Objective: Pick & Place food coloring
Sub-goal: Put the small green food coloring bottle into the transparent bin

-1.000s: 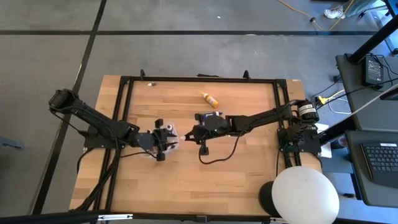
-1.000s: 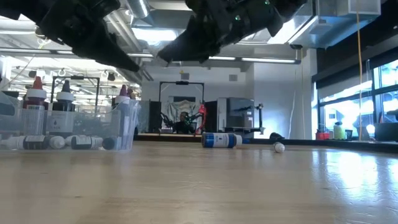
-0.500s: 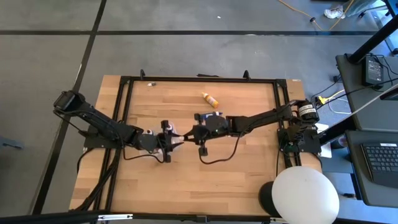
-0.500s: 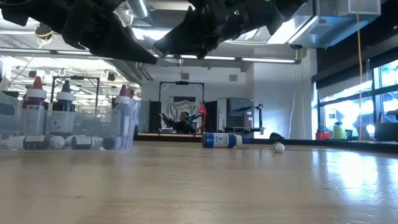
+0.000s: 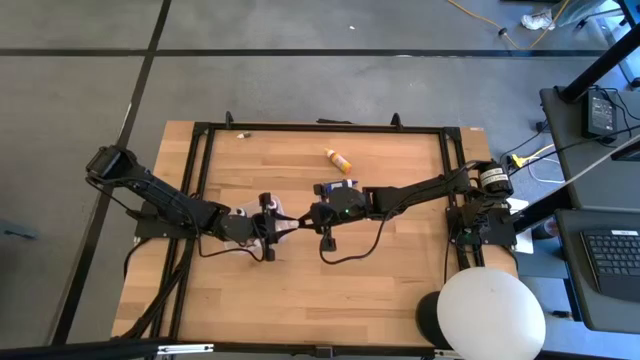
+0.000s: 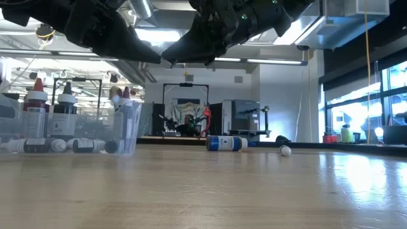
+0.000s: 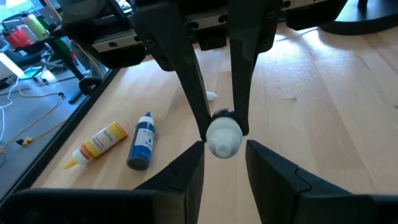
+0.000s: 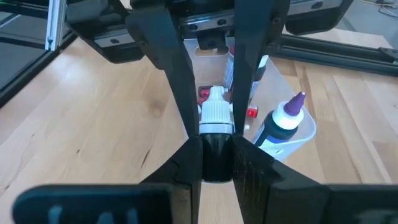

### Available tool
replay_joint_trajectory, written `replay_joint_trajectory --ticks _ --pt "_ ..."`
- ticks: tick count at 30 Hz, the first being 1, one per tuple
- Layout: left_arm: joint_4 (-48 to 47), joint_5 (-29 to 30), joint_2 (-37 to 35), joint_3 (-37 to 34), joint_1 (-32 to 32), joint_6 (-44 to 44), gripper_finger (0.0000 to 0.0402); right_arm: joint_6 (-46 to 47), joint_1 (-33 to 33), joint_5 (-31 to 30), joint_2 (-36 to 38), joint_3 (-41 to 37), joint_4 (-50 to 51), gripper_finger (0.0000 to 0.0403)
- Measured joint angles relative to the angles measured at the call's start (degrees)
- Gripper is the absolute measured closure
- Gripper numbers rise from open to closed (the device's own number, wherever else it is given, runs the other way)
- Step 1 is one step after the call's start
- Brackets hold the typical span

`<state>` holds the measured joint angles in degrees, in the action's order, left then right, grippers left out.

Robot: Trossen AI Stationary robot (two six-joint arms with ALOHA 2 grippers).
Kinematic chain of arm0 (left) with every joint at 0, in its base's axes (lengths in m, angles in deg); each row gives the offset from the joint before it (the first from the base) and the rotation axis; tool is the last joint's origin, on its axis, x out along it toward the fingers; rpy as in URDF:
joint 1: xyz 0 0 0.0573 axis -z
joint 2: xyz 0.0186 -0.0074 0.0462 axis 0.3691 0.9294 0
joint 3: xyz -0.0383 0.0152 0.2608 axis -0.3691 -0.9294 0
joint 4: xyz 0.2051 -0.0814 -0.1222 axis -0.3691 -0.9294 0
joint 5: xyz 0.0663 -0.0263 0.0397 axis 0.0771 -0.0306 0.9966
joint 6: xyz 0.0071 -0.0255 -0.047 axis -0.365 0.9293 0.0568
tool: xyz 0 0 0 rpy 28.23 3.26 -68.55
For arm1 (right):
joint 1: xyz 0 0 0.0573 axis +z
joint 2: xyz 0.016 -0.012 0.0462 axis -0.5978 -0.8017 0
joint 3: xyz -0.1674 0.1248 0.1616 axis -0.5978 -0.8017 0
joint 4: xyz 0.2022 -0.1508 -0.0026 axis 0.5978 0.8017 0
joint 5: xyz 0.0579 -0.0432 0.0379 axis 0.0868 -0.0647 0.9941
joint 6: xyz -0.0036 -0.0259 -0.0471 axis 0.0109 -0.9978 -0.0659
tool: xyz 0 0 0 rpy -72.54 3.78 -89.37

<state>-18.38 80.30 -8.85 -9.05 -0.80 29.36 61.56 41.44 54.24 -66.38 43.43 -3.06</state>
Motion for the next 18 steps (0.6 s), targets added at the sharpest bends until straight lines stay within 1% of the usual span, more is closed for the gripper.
replay_joint_trajectory --ticks 10,18 --pt "0.3 -0.1 0.0 0.0 0.0 -0.6 0.0292 0.0 0.0 -0.1 0.0 0.0 2.6 0.0328" --pt "0.5 -0.1 0.0 0.0 0.0 -1.4 0.0301 -0.2 0.0 -0.1 0.0 0.0 2.3 0.0328"
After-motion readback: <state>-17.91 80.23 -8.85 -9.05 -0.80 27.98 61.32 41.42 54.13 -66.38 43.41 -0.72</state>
